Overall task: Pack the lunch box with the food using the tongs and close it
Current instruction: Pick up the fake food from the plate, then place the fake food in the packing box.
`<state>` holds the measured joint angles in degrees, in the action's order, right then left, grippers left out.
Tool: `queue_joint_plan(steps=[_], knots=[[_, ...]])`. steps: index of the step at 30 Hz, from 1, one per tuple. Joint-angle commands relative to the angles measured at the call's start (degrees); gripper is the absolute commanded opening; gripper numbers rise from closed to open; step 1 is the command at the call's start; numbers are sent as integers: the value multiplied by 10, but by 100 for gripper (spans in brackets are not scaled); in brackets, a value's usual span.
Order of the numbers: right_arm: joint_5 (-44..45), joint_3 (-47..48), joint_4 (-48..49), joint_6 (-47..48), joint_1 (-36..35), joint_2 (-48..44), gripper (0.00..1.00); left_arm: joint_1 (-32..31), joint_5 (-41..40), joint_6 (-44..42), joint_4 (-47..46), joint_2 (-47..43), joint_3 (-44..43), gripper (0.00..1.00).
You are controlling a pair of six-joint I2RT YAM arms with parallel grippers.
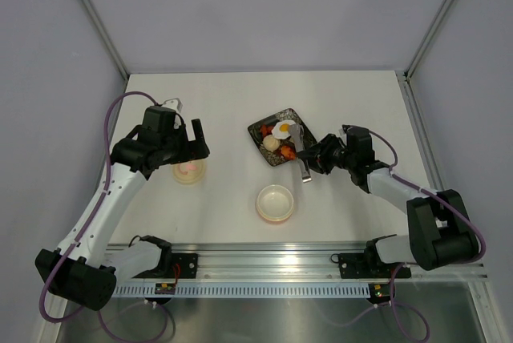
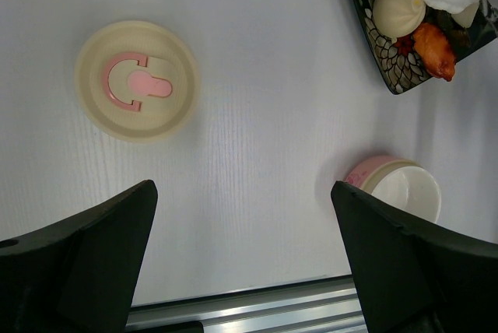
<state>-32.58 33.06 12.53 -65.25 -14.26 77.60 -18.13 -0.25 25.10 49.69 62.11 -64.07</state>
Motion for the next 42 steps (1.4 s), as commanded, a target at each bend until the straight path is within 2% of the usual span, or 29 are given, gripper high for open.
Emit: queue_joint_plan(steps=[1,3,4,8,26,29,35,42], knots=[[-13,9,29,-3,-2,-9,31,-2,5,0,-15,-7,3,99],[-11,12,18,2,-2,-16,25,-3,5,-1,-15,-6,3,99],[-11,15,14,3,-2,-19,17,-2,4,0,-16,-5,2,99],[-6,24,-8,11,-2,-40,0,-3,5,1,-17,-5,2,99],[-13,82,-122,62,-2,-141,0,-3,5,-4,-15,6,-14,99],[-30,77,-167,82,-2,-174,0,-3,-11,-8,-10,4,-20,99],[-61,75,-319,145,-2,-279,0,-3,-16,-9,-9,1,-26,99],[-97,53,-458,159,-4,-388,0,-2,-28,-12,-10,10,-35,99]])
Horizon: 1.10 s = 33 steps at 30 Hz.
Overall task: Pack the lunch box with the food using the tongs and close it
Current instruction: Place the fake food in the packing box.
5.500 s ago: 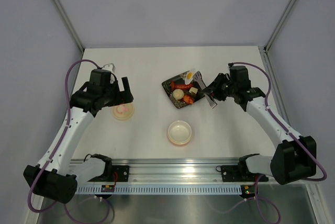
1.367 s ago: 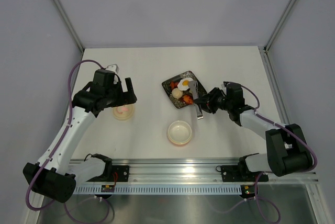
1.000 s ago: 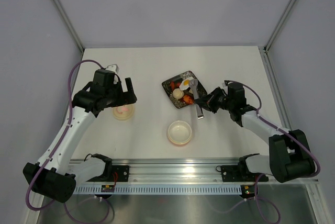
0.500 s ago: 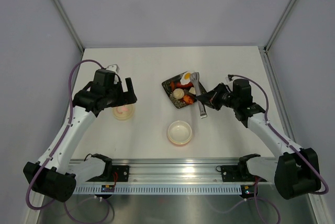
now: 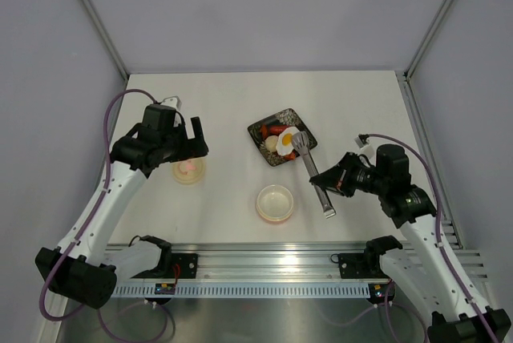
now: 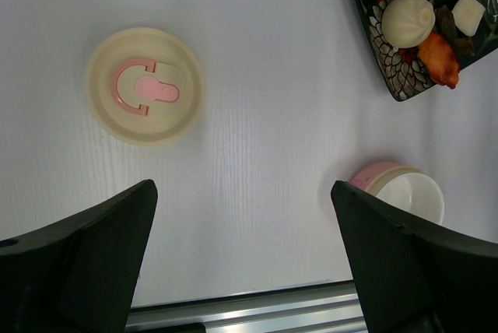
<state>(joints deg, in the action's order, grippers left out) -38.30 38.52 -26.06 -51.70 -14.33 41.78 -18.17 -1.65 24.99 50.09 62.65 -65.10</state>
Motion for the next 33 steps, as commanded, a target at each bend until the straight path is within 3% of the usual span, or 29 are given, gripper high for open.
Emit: queue_joint_plan(steps=[1,11,33], knots=[[-45,-9,-83,26,-4,-52,0,-3,-17,-10,-14,5,-25,99],[-81,-49,-198,53,-5,-122,0,-3,-13,-1,-22,10,-27,99],[-146,-43,-281,180,-7,-68,0,-3,-16,6,-27,15,-16,99]])
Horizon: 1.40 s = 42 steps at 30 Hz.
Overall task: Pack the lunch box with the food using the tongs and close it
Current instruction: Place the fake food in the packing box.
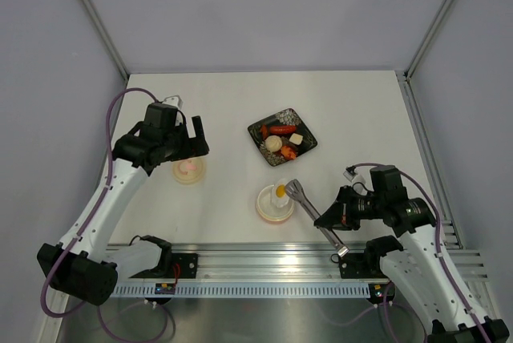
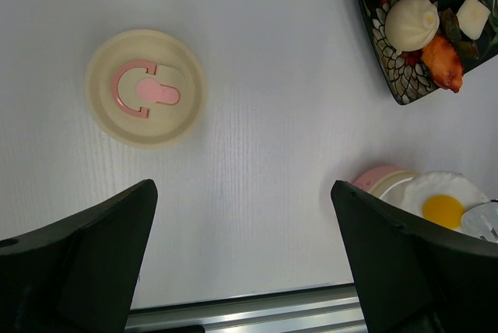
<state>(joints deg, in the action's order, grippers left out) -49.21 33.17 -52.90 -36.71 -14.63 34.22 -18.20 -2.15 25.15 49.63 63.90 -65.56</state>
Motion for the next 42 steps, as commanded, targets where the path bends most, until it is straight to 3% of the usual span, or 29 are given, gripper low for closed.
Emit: queue_joint_plan(steps=[1,10,34,42], knots=[[-40,14,-14,40,-4,12,0,-3,-11,5,-23,3,-12,99],[-36,20,-34,75,-7,50,0,-3,-10,6,-25,7,-14,99],[19,24,148,20,-36,179,0,-3,-13,0,-30,20,-13,99],[18,30,143,27,-49,199,0,-3,-13,-3,-34,20,-11,99]])
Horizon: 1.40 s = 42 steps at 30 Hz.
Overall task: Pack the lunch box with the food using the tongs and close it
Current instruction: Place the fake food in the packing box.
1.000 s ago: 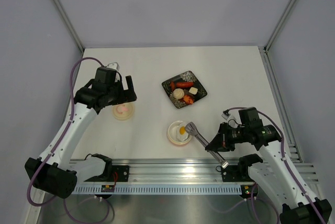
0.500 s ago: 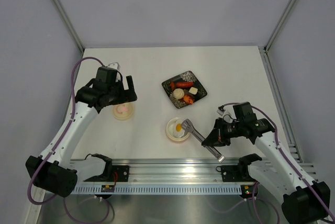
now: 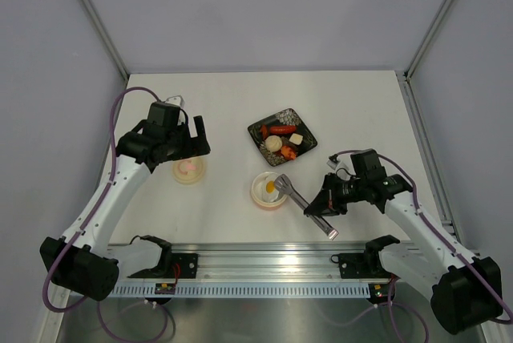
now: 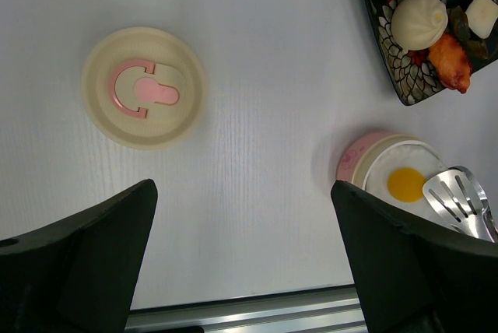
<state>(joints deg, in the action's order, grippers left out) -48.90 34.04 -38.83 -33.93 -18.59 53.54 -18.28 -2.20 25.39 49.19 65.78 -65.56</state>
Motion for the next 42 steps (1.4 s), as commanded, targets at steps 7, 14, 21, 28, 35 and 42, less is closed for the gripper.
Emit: queue_joint_plan(steps=[7,14,21,28,35,42], knots=[[30,37,-26,13,-11,12,13,-2,-9,-3,-31,1,-7,99],[-13,23,45,-36,-13,8,0,-2,-11,-4,-29,-5,-5,99],[-38,-12,145,-106,-12,-7,0,-2,-14,-6,-26,-10,-4,99],[-46,-45,231,-167,-13,-20,0,-2,-14,-7,-24,-13,-4,99],[-20,-49,183,-132,-12,-17,0,-2,-13,-6,-23,-14,-3,99],[19,-37,82,-69,-12,-5,0,-2,-9,-6,-24,-14,-3,99]])
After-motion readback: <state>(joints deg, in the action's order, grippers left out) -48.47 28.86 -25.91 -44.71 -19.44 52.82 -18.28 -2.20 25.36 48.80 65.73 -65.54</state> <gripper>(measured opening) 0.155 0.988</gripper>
